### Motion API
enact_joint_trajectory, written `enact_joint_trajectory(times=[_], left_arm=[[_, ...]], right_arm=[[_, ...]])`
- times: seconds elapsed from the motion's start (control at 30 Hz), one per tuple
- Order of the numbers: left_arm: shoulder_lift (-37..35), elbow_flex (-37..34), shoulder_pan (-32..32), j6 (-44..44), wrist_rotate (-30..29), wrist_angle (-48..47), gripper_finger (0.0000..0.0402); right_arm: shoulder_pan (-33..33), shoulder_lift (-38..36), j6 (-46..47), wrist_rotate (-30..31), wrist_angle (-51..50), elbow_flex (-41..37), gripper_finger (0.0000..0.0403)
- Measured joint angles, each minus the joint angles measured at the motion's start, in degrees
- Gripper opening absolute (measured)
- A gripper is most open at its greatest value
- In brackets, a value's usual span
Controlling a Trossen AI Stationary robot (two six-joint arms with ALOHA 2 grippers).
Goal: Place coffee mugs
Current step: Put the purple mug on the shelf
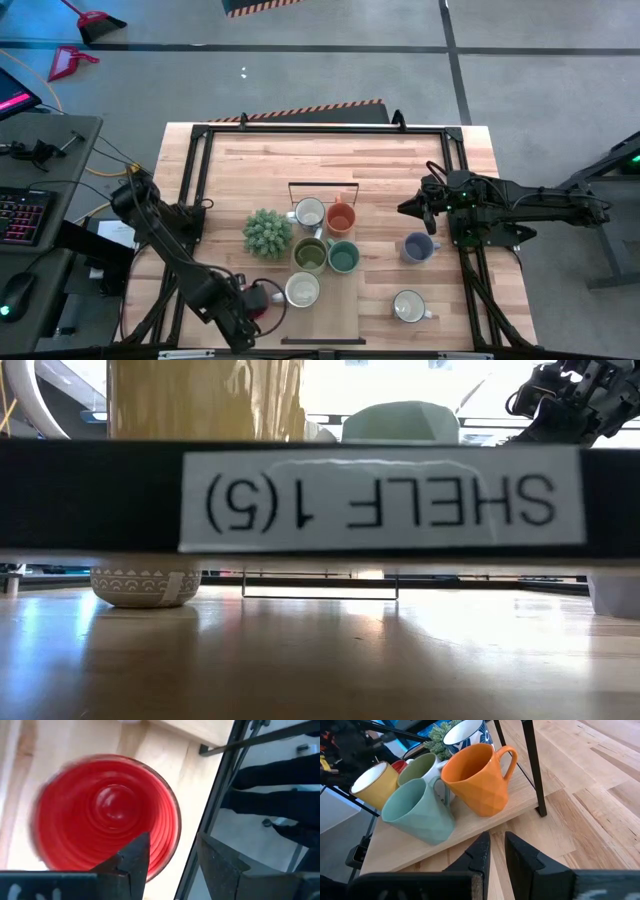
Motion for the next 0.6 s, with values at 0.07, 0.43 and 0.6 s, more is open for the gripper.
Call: enact_joint_trajectory(times=[0.07, 0.43, 0.6], left_arm=[[-1.34, 0.00, 0.03, -0.09, -0.90, -0.51, 0.0152], [-11.98, 0.00, 1.62, 4.92, -11.95, -1.12, 0.0152], [-18.43, 0.01, 3.43, 9.90, -23.48, -2.72, 0.0151]], right_arm=[[-0.02, 0.00, 0.00, 0.00, -0.09, 0.00, 0.0043], [-0.02, 0.00, -1.72, 0.02, -0.11, 0.00, 0.0043], [-0.02, 0.00, -2.62, 1.47, 1.50, 0.00, 0.0043]])
